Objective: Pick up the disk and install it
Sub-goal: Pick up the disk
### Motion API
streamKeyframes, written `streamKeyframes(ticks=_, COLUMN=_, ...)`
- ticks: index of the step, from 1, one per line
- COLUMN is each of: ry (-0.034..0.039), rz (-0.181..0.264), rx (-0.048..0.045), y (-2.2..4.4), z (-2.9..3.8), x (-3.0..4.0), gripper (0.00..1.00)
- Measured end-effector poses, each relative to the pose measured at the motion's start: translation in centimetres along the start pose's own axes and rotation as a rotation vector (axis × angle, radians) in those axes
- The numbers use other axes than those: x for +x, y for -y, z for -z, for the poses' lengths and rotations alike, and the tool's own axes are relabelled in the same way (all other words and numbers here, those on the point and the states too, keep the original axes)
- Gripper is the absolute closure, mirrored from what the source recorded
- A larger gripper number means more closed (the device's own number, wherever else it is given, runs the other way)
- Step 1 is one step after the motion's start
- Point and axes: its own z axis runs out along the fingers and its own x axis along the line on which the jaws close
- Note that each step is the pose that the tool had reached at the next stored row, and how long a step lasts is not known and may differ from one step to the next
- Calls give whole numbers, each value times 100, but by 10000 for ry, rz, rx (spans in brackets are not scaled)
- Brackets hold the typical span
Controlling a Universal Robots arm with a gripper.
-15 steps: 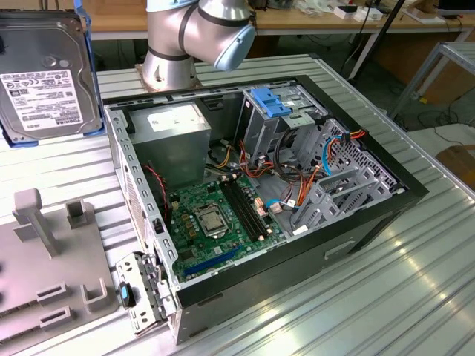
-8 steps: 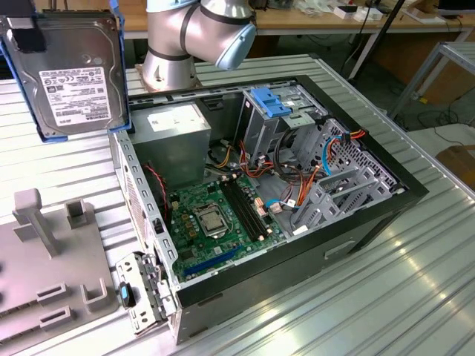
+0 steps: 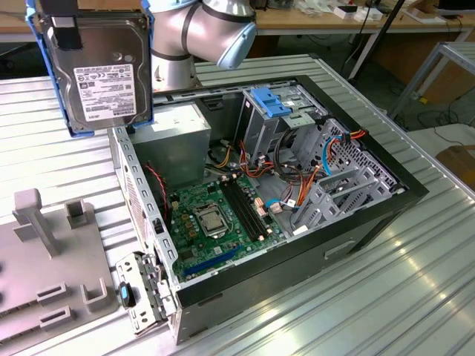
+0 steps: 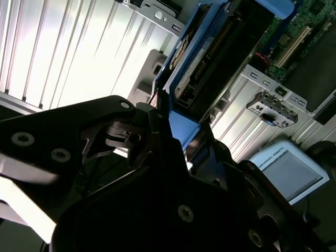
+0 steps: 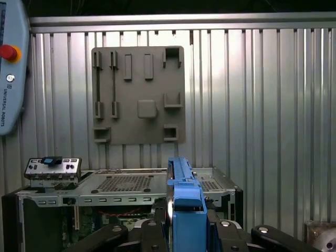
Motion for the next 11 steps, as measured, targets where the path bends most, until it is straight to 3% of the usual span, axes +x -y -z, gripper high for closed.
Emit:
streamKeyframes(ticks=7, ry=-7, rz=0, rx=0, y=253, z=-8, x=-15, gripper=63)
streamKeyframes(ticks=9, ry=-9, rz=0, rx=0, y=369, z=-12, x=-20, gripper=63)
streamKeyframes(ticks=11, ry=-10, rz=0, rx=0, y=439, z=-15, x=-23, gripper=63)
